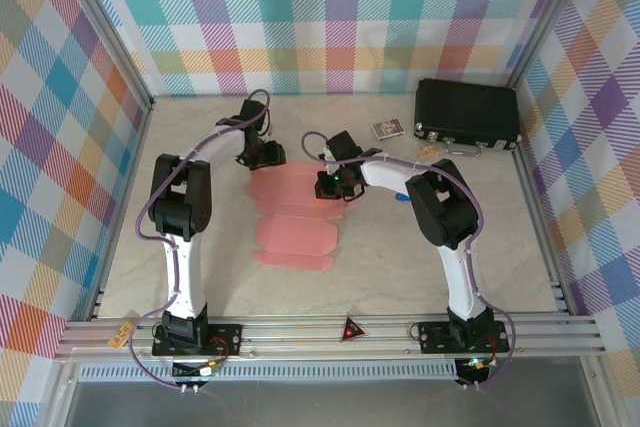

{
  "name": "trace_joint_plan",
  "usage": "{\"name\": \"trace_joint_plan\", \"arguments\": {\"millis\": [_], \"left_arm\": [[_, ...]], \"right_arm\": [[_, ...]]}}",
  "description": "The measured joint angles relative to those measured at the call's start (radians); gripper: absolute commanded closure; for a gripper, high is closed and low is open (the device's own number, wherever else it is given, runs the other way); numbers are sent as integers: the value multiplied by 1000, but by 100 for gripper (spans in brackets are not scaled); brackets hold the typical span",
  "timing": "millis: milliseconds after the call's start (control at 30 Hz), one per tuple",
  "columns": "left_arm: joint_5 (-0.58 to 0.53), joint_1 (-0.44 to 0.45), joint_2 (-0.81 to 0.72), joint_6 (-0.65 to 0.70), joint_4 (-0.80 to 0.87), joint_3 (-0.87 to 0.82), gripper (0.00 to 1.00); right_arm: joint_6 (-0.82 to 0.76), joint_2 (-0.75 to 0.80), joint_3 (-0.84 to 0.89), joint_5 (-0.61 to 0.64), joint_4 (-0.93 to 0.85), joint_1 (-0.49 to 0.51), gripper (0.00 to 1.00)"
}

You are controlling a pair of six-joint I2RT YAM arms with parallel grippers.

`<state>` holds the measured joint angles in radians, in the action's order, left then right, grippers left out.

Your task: Fold the paper box

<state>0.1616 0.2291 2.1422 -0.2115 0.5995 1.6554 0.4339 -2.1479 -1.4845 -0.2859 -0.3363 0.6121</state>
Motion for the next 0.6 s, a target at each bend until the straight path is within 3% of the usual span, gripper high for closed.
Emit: {"name": "trace_joint_plan", "arguments": {"millis": [600], "left_arm": [[126,6,-3,30,-29,-15,61]], "right_arm": [[0,-4,0,-4,8,4,98]]}}
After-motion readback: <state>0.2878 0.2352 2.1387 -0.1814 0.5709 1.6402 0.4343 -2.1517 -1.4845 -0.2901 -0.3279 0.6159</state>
